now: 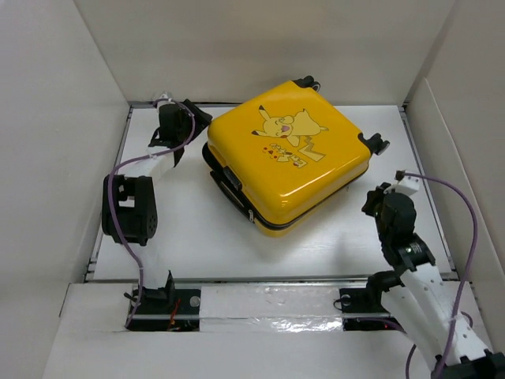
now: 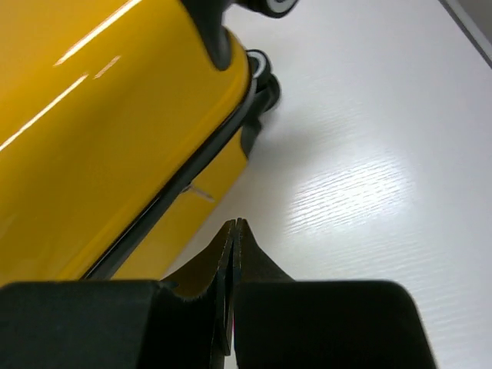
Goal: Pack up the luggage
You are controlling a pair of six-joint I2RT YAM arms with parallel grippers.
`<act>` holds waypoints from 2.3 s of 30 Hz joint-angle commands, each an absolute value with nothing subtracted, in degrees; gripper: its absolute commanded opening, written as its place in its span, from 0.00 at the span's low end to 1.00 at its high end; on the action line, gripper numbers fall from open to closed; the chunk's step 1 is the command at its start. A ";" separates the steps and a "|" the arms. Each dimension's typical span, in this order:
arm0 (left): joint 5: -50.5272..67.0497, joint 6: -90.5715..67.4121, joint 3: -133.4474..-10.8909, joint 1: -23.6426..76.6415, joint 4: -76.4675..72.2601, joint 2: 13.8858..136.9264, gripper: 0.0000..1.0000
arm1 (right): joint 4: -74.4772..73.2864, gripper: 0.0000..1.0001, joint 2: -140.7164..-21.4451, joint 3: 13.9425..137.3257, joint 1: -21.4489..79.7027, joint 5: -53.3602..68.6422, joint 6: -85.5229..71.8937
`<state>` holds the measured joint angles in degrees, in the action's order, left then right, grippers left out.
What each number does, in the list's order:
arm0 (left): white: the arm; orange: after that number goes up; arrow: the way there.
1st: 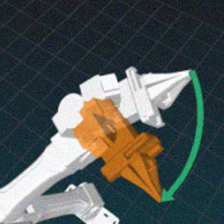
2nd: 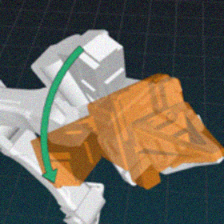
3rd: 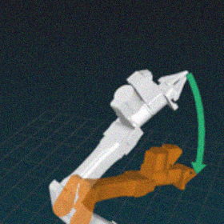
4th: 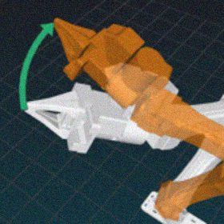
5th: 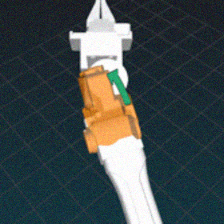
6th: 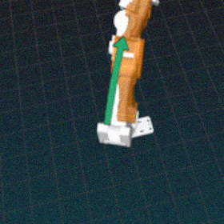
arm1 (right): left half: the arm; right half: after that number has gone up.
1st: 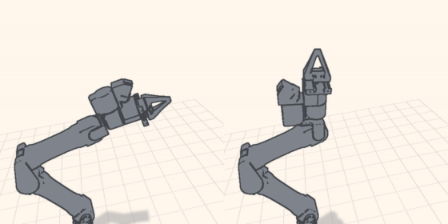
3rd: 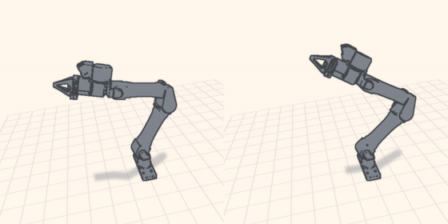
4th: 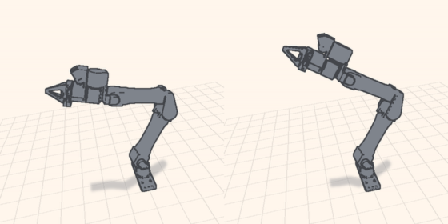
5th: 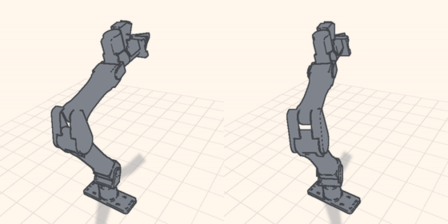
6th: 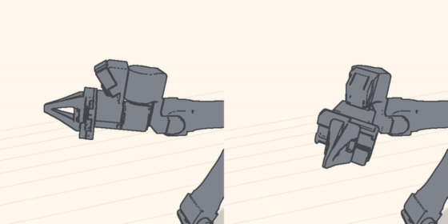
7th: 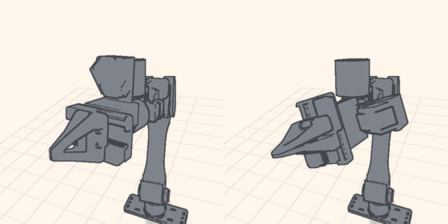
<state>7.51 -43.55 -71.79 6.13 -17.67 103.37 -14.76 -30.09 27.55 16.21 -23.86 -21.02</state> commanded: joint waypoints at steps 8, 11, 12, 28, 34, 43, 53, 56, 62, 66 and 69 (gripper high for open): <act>14.41 -40.86 -67.62 9.49 -21.77 102.32 0.66 | 10.79 0.00 -65.96 40.40 2.10 11.15 -15.82; 14.51 -44.20 -56.54 11.16 -29.87 96.87 0.65 | 10.81 0.00 -71.79 46.12 6.14 12.21 -13.72; 12.59 -44.21 -51.82 11.95 -30.67 93.81 0.65 | 11.25 0.00 -75.37 49.19 8.07 12.83 -12.75; -3.42 -45.62 -23.21 35.93 -32.09 62.78 0.65 | 5.02 0.03 -95.98 73.65 13.80 25.23 -7.56; -18.26 -43.42 -22.76 36.04 -14.29 45.13 0.63 | 7.20 0.18 -81.76 59.08 9.76 18.64 -9.67; -14.61 -48.26 -18.89 24.01 -15.45 46.20 0.41 | 5.89 0.26 -61.47 44.41 9.23 12.31 -10.11; -0.35 -48.87 -20.04 23.01 -30.14 61.95 0.53 | 5.98 0.26 -51.86 37.27 13.44 13.71 -9.23; -0.71 -49.39 -20.57 23.82 -32.95 64.51 0.55 | 6.06 0.26 -52.29 36.83 13.97 14.41 -8.79; -1.14 -51.15 -21.45 23.82 -37.69 72.76 0.56 | 7.21 0.26 -52.21 35.60 15.11 15.20 -9.40; -0.62 -52.99 -19.87 23.82 -43.94 75.49 0.55 | 7.12 0.26 -51.94 35.24 15.64 16.00 -9.40; -0.62 -53.61 -18.55 23.82 -47.10 75.33 0.55 | 7.38 0.26 -51.77 34.45 16.26 15.65 -9.23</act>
